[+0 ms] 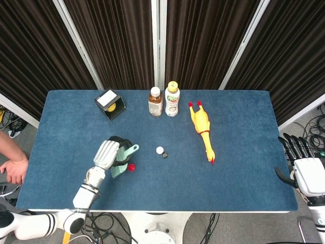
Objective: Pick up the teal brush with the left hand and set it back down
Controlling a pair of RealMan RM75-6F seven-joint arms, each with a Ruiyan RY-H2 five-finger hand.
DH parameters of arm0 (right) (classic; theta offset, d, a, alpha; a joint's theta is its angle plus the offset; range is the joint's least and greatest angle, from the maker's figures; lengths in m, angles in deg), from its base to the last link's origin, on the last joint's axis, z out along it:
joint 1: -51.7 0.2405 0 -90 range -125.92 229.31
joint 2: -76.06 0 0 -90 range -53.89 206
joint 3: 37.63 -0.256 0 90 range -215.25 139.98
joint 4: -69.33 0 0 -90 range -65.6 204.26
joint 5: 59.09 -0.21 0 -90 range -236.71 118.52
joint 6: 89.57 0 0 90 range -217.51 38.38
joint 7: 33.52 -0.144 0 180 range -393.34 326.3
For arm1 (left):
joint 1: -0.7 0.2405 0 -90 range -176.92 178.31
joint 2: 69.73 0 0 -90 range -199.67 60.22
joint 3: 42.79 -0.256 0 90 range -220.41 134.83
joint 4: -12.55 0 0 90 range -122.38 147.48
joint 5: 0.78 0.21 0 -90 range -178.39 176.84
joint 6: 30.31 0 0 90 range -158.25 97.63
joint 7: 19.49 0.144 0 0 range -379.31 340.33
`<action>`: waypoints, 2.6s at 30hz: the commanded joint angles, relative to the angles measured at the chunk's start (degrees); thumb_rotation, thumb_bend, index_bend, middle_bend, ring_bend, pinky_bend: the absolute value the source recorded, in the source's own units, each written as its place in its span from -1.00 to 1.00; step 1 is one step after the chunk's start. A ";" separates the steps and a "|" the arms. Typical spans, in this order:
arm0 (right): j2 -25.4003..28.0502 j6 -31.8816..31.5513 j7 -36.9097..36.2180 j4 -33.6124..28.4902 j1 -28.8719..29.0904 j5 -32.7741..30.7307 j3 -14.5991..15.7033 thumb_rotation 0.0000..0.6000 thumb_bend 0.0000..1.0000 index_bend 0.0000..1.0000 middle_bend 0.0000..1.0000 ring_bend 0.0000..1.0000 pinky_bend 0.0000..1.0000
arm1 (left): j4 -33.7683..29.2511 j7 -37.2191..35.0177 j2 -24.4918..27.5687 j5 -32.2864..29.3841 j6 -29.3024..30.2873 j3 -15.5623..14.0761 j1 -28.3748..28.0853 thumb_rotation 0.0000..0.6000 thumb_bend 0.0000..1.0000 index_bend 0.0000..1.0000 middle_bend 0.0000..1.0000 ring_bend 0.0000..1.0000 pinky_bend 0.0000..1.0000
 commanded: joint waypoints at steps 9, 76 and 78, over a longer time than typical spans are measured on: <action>0.34 -0.35 -0.34 0.18 -0.29 -0.44 0.25 1.00 -0.57 -1.00 -0.92 -1.00 -1.00 | 4.36 5.36 -11.96 -1.62 -0.10 3.54 0.77 1.00 -0.10 0.01 0.13 -0.23 -0.42; -0.42 -2.65 -2.73 1.59 -1.23 0.36 1.19 1.00 -0.57 -1.00 -0.92 -1.00 -1.00 | 2.54 29.17 4.36 -8.49 -20.71 3.73 -8.79 1.00 -0.73 -0.65 -0.41 -0.58 -0.54; -0.28 -2.66 -2.75 1.61 -1.34 0.20 1.21 1.00 -0.57 -1.00 -0.92 -1.00 -1.00 | 1.61 27.04 4.72 -7.53 -18.56 4.48 -7.98 1.00 -0.76 -0.68 -0.49 -0.64 -0.55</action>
